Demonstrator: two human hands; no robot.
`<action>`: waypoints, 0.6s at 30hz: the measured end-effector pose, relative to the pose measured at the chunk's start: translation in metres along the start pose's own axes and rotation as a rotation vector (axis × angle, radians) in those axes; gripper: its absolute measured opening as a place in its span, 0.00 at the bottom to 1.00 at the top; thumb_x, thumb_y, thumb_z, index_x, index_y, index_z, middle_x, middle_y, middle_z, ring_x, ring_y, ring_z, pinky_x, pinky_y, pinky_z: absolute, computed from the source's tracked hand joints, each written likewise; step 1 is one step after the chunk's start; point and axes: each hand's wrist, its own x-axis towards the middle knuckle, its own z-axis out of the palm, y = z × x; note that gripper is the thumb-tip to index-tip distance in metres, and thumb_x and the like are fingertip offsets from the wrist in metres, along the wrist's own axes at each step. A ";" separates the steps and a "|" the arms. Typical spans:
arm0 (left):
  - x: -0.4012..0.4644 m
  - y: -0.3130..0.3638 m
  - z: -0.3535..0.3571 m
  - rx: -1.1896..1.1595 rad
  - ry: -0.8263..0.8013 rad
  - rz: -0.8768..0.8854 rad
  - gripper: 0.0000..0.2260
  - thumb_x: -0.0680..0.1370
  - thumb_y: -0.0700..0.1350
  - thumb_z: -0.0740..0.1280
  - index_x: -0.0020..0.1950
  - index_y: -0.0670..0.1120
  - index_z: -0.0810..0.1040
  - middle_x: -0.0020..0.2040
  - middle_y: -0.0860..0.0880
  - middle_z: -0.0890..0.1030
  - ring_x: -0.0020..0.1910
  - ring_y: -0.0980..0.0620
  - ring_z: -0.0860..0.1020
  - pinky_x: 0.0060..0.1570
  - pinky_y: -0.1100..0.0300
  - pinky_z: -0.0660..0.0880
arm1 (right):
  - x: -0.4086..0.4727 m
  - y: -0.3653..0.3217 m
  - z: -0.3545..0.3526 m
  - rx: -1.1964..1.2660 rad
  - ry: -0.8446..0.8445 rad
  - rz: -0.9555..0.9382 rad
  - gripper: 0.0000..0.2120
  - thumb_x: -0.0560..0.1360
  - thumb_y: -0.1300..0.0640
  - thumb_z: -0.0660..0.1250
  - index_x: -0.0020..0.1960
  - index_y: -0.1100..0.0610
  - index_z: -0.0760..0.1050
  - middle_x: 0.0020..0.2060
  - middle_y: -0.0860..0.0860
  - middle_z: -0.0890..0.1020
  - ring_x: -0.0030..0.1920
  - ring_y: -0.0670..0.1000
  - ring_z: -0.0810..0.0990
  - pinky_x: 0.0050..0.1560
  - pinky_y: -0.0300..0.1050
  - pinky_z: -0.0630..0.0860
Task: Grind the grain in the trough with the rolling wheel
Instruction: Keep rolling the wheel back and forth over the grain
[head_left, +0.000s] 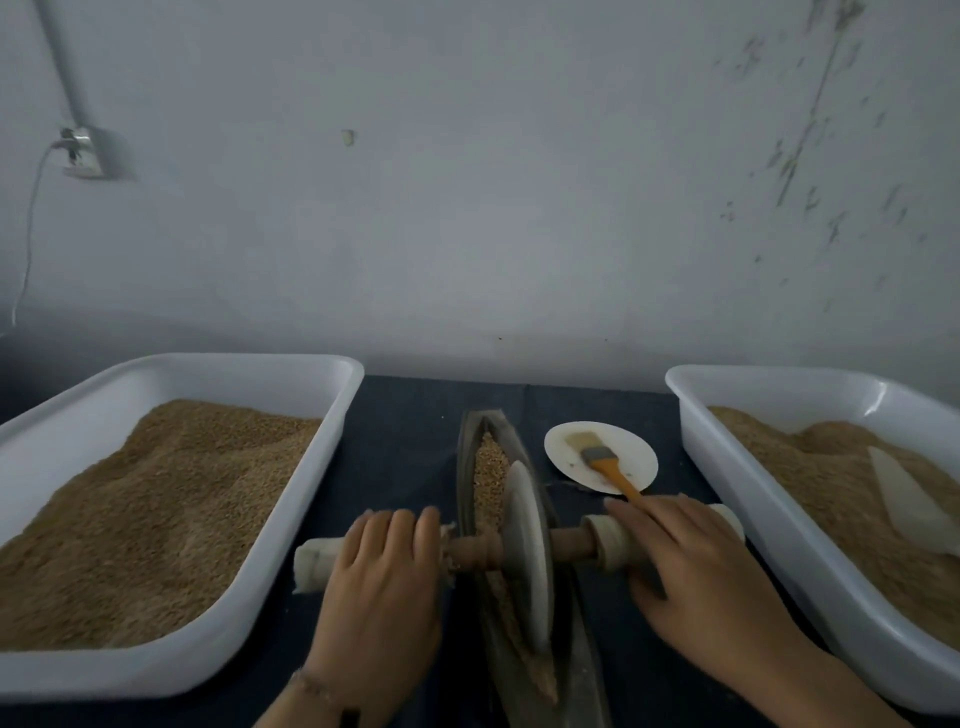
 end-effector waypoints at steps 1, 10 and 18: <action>0.004 -0.002 0.005 0.007 -0.057 -0.032 0.24 0.60 0.42 0.75 0.55 0.40 0.80 0.46 0.44 0.81 0.48 0.41 0.81 0.54 0.42 0.76 | 0.004 0.001 0.005 -0.016 -0.008 -0.001 0.36 0.53 0.60 0.82 0.61 0.56 0.78 0.50 0.48 0.81 0.50 0.52 0.81 0.58 0.51 0.70; 0.076 -0.035 0.044 0.204 -0.345 -0.225 0.35 0.76 0.52 0.61 0.78 0.48 0.46 0.78 0.47 0.47 0.75 0.43 0.34 0.69 0.36 0.32 | 0.088 0.017 0.056 -0.033 -0.257 0.116 0.36 0.73 0.52 0.67 0.76 0.51 0.53 0.72 0.48 0.64 0.76 0.52 0.51 0.74 0.56 0.40; 0.064 -0.018 0.021 0.163 -0.293 -0.123 0.07 0.77 0.50 0.61 0.42 0.52 0.64 0.43 0.53 0.78 0.38 0.53 0.73 0.39 0.59 0.64 | 0.037 0.012 0.043 0.037 -0.238 0.129 0.29 0.71 0.56 0.70 0.69 0.49 0.63 0.67 0.46 0.68 0.71 0.49 0.62 0.74 0.50 0.49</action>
